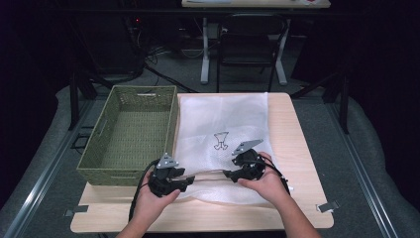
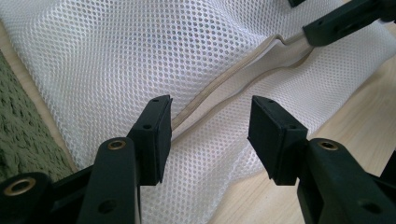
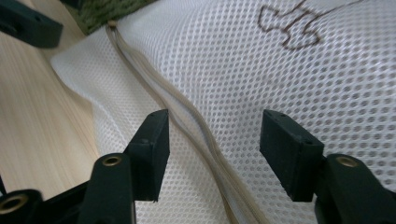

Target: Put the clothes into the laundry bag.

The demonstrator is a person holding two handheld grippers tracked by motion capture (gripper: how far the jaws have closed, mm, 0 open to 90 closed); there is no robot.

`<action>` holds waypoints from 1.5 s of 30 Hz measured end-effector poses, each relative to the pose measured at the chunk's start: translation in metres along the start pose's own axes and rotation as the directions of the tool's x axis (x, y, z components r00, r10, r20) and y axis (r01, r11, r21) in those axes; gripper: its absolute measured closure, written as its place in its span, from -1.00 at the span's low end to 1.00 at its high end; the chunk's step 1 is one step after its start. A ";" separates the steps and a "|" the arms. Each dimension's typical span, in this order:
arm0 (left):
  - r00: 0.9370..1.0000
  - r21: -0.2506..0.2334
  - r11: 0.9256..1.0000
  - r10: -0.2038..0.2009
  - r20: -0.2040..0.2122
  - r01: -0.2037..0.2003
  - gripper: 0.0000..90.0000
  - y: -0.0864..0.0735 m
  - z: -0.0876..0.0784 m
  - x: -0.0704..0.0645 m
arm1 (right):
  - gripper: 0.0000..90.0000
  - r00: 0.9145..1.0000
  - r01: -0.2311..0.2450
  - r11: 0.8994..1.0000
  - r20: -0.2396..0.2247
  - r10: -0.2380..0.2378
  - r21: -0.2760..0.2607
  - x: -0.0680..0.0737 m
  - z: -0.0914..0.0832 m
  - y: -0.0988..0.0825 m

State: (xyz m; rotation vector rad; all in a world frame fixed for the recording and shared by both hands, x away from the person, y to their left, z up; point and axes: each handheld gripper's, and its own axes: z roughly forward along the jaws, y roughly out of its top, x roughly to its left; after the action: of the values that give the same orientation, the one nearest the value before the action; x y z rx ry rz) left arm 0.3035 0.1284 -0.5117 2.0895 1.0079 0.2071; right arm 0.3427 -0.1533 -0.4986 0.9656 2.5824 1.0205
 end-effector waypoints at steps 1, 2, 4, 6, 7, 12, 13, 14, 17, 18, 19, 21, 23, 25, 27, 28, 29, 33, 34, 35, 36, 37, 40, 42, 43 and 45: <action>1.000 -0.006 1.000 -0.001 -0.004 0.001 0.09 0.000 0.001 0.000 | -0.12 1.000 0.006 1.000 0.006 -0.006 -0.007 0.001 -0.003 0.001; 1.000 -0.007 1.000 0.000 -0.004 0.000 0.09 -0.001 0.001 0.000 | -0.14 1.000 0.011 1.000 0.013 -0.011 -0.007 0.002 -0.006 0.001; 1.000 -0.004 1.000 0.000 -0.002 0.000 0.09 -0.001 0.001 0.000 | -0.18 0.999 0.013 1.000 0.032 -0.013 -0.018 0.004 -0.011 0.000; 1.000 -0.009 1.000 -0.001 -0.003 0.001 0.09 -0.001 0.001 0.000 | -0.19 0.999 0.010 1.000 0.035 -0.009 -0.030 0.007 -0.017 -0.004; 1.000 -0.010 1.000 -0.002 -0.003 0.002 0.09 -0.001 0.001 0.000 | -0.20 0.999 0.010 0.999 0.038 -0.008 -0.033 0.008 -0.019 -0.005; 1.000 -0.006 1.000 0.001 0.001 -0.001 0.09 -0.001 0.002 0.000 | -0.20 0.999 -0.003 0.999 0.038 0.005 -0.052 0.014 -0.025 -0.018; 1.000 -0.005 1.000 -0.002 0.003 0.002 0.09 -0.001 0.002 0.000 | -0.20 0.999 -0.001 0.998 0.036 0.003 -0.055 0.015 -0.025 -0.020; 1.000 -0.004 1.000 0.001 0.002 -0.001 0.09 -0.001 0.002 0.000 | -0.19 0.999 0.000 0.998 0.034 0.002 -0.059 0.016 -0.025 -0.022; 1.000 -0.009 1.000 0.001 0.000 -0.001 0.09 -0.001 0.003 0.000 | -0.19 0.999 0.015 0.998 0.031 -0.013 -0.065 0.022 -0.023 -0.030; 1.000 -0.008 1.000 -0.001 0.003 0.001 0.09 -0.002 0.003 0.000 | -0.18 0.999 0.020 0.998 0.032 -0.018 -0.064 0.024 -0.023 -0.033; 1.000 -0.007 1.000 0.004 0.002 -0.004 0.09 -0.002 0.003 0.001 | -0.18 0.999 0.024 0.997 0.031 -0.022 -0.067 0.025 -0.022 -0.036; 1.000 -0.004 1.000 0.007 0.001 -0.007 0.09 -0.002 0.003 0.001 | -0.18 0.999 0.027 0.997 0.032 -0.024 -0.079 0.026 -0.020 -0.041; 1.000 -0.001 1.000 0.012 0.002 -0.012 0.09 -0.002 0.004 0.001 | -0.17 0.999 0.021 0.996 0.037 -0.018 -0.089 0.026 -0.018 -0.044; 1.000 -0.002 1.000 0.015 -0.004 -0.015 0.09 -0.004 0.006 0.000 | -0.17 0.999 0.022 0.995 0.041 -0.018 -0.102 0.025 -0.016 -0.049; 1.000 0.006 1.000 0.022 -0.004 -0.022 0.08 -0.004 0.008 0.000 | -0.17 0.999 0.017 0.994 0.042 -0.012 -0.109 0.025 -0.012 -0.054; 1.000 0.004 1.000 0.016 -0.008 -0.016 0.08 -0.005 0.009 0.000 | -0.17 0.999 0.020 0.994 0.043 -0.015 -0.104 0.025 -0.010 -0.056; 1.000 0.016 1.000 0.025 -0.005 -0.025 0.08 -0.005 0.009 0.000 | -0.17 0.999 0.027 0.994 0.048 -0.022 -0.102 0.025 -0.008 -0.058; 1.000 0.010 1.000 0.019 -0.005 -0.019 0.06 -0.006 0.012 -0.001 | -0.16 0.998 0.032 0.995 0.050 -0.027 -0.095 0.028 -0.003 -0.062; 1.000 0.019 1.000 0.022 -0.002 -0.022 0.06 -0.006 0.011 -0.001 | -0.16 0.998 0.035 0.995 0.048 -0.031 -0.097 0.028 -0.003 -0.062; 1.000 0.020 0.999 0.026 -0.003 -0.026 0.06 -0.006 0.012 -0.001 | -0.16 0.998 0.040 0.994 0.050 -0.035 -0.101 0.029 -0.003 -0.062; 1.000 0.020 0.999 0.028 -0.004 -0.028 0.05 -0.006 0.012 -0.001 | -0.16 0.998 0.045 0.993 0.053 -0.039 -0.105 0.030 -0.003 -0.062; 1.000 0.017 0.999 0.027 -0.004 -0.027 0.05 -0.007 0.014 -0.001 | -0.16 0.998 0.048 0.993 0.055 -0.042 -0.109 0.031 -0.002 -0.062; 0.999 0.022 0.999 0.037 -0.008 -0.037 0.05 -0.008 0.015 -0.002 | -0.16 0.998 0.051 0.993 0.053 -0.045 -0.109 0.031 0.000 -0.063; 0.999 0.026 0.999 0.035 -0.003 -0.034 0.05 -0.009 0.017 -0.002 | -0.16 0.998 0.046 0.993 0.050 -0.041 -0.108 0.031 0.002 -0.064; 0.999 0.034 0.999 0.033 0.000 -0.033 0.05 -0.009 0.017 -0.002 | -0.16 0.998 0.045 0.993 0.047 -0.040 -0.106 0.031 0.003 -0.065; 0.999 0.034 0.999 0.038 -0.004 -0.038 0.04 -0.010 0.019 -0.003 | -0.16 0.998 0.042 0.994 0.042 -0.038 -0.102 0.031 0.005 -0.066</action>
State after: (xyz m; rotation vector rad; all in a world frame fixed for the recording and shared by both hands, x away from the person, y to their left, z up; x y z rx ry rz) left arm 0.3045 0.1192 -0.5309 2.1405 0.9812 0.2153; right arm 0.2879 -0.1665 -0.5447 0.8960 2.4799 1.1006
